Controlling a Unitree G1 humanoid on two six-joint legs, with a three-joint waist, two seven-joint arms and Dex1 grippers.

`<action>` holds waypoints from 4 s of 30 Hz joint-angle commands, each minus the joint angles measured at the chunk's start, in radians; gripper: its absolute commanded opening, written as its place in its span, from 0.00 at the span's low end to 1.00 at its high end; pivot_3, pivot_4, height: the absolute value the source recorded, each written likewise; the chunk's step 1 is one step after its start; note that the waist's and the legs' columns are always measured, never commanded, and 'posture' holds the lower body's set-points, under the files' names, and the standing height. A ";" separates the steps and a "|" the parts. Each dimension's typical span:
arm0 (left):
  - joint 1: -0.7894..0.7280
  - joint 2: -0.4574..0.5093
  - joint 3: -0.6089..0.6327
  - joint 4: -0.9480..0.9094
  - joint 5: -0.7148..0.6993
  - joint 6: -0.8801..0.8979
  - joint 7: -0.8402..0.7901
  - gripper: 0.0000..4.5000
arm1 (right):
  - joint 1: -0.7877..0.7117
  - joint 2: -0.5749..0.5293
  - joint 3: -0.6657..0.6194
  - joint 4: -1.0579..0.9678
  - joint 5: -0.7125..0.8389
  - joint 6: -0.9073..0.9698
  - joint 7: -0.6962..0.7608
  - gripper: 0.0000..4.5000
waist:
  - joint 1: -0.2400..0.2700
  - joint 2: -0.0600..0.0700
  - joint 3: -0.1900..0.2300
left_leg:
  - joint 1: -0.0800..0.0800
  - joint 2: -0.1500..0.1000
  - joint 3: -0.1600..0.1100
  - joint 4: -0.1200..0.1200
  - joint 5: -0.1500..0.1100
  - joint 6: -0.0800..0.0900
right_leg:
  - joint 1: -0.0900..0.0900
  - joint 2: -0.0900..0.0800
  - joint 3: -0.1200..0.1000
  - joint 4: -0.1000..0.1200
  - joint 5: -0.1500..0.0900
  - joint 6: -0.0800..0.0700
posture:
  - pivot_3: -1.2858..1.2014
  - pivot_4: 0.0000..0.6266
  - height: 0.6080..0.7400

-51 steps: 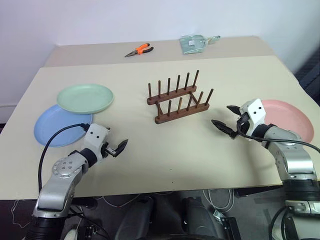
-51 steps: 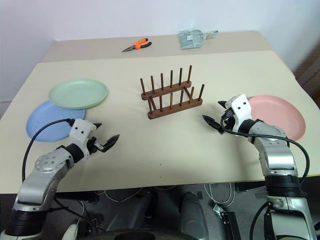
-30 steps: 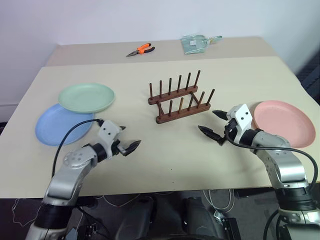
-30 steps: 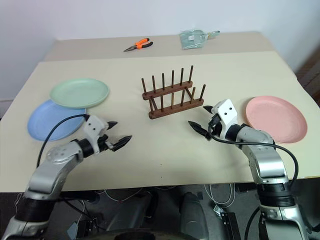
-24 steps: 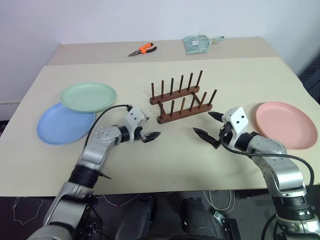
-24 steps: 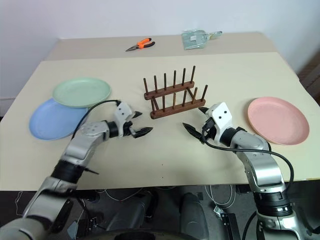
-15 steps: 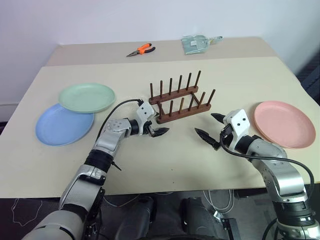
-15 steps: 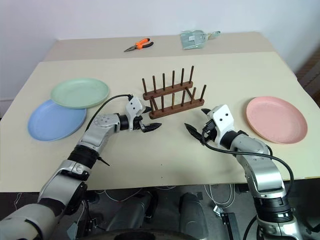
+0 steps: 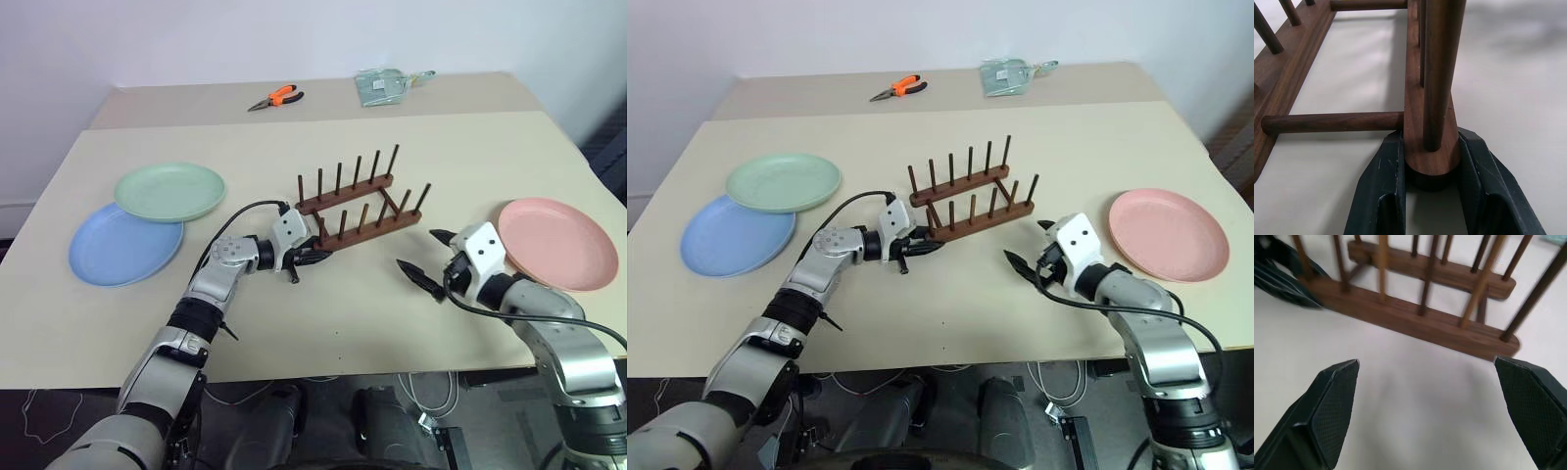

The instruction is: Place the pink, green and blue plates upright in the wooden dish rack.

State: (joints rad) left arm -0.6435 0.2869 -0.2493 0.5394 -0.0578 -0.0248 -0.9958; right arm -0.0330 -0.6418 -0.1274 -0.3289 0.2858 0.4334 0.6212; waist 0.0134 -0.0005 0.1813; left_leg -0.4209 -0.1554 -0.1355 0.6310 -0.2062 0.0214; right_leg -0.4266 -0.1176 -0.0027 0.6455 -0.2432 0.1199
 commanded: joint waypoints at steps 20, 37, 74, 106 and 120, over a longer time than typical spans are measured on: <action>0.288 0.201 0.015 -0.515 -0.132 0.367 -0.095 0.36 | 0.109 -0.083 -0.051 0.005 -0.020 -0.036 0.097 0.47 | -0.023 0.001 -0.002 | 0.002 0.002 0.000 -0.001 0.000 0.000 | 0.001 0.001 0.001 0.001 0.000 0.000 | 0.52 0.24 0.91; 0.147 -0.085 -0.018 -0.252 0.044 0.383 0.428 0.01 | -0.224 0.045 0.162 0.374 -0.272 -0.153 -0.083 0.00 | -0.006 -0.001 -0.003 | 0.016 0.002 0.000 0.000 -0.002 -0.003 | 0.018 0.001 0.000 -0.004 -0.005 0.000 | 0.52 0.24 0.91; 0.239 -0.051 0.016 -0.488 -0.127 0.350 0.219 0.01 | -0.088 -0.150 -0.052 0.360 -0.405 -0.048 -0.198 0.19 | -0.001 0.000 -0.002 | 0.012 0.001 0.000 -0.003 -0.002 -0.001 | 0.015 0.001 0.000 -0.007 -0.001 0.001 | 0.52 0.24 0.91; 0.323 0.007 0.077 -0.720 -0.238 0.434 0.236 0.01 | -0.513 0.237 -0.256 -0.015 0.764 0.331 -0.361 0.00 | -0.001 0.002 0.000 | 0.008 0.001 -0.003 -0.005 -0.004 0.002 | 0.014 0.001 -0.001 -0.014 -0.001 0.001 | 0.52 0.24 0.91; 0.325 0.022 0.072 -0.738 -0.246 0.448 0.235 0.01 | -0.578 0.222 -0.309 0.244 0.843 0.336 -0.332 0.08 | -0.003 0.002 0.000 | 0.009 0.001 -0.003 -0.006 -0.004 0.002 | 0.013 0.001 -0.001 -0.014 -0.001 0.001 | 0.52 0.24 0.91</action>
State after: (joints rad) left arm -0.3189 0.3047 -0.1780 -0.1588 -0.2923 0.4270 -0.7594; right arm -0.5859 -0.4093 -0.4190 -0.0866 1.1112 0.7709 0.2753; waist 0.0109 0.0013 0.1809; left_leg -0.4123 -0.1544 -0.1381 0.6251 -0.2104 0.0232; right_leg -0.4134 -0.1165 -0.0039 0.6310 -0.2444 0.1208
